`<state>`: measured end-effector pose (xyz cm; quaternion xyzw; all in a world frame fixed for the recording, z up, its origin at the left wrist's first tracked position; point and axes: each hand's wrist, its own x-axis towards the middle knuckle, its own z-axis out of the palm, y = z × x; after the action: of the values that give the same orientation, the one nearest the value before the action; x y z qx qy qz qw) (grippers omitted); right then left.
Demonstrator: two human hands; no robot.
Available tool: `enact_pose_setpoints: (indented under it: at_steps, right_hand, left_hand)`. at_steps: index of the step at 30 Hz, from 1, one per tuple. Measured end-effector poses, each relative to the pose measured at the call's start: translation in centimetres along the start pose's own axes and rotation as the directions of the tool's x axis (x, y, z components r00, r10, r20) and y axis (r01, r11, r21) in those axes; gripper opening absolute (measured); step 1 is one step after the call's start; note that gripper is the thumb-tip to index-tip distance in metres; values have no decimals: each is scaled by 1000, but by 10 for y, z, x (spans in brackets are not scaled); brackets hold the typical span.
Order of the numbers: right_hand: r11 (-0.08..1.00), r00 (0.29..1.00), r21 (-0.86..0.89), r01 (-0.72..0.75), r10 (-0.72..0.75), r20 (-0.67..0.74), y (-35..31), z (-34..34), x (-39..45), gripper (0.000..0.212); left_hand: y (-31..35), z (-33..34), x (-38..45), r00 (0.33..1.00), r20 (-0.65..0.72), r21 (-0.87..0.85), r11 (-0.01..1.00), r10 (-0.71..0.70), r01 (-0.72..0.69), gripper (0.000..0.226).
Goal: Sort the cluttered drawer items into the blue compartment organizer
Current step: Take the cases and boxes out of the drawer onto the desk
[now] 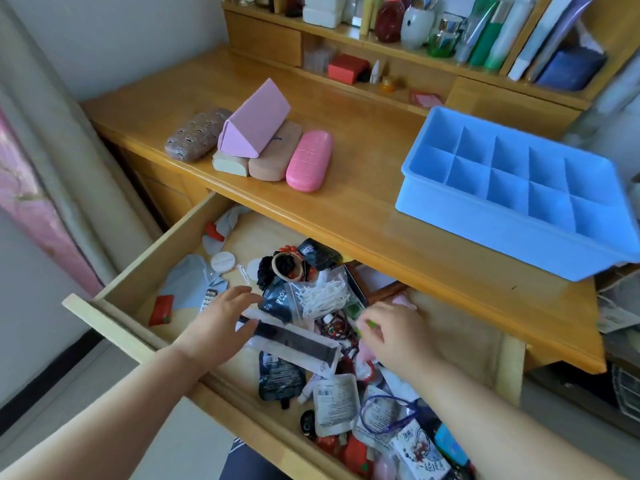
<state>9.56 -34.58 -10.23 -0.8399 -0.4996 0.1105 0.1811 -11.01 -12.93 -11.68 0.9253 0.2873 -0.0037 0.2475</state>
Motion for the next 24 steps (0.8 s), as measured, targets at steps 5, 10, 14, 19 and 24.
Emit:
enact_pose_setpoints:
  at_steps: [5,10,14,19,24]
  right_hand:
    - [938,931,-207,-277,315,182,9,7,53,70]
    - [927,915,-286,-243,317,251,20,34,44,72]
    - [969,918,-217,-114,186,349,12,39,7,66]
    - [971,977,193,-144,109,181,1,29,-10,41]
    - [458,710,623,-634,664,234,6,34,3,23]
  left_hand:
    - [1,9,-1,999,28,88,996,-35,32,52]
    - [3,7,-2,997,45,146,988,-63,56,56]
    - [10,4,-5,998,64,124,992,-27,19,54]
    - [53,10,6,991,-25,-111,985,129,-131,44]
    - [109,39,44,985,170,-206,979,39,-3,37]
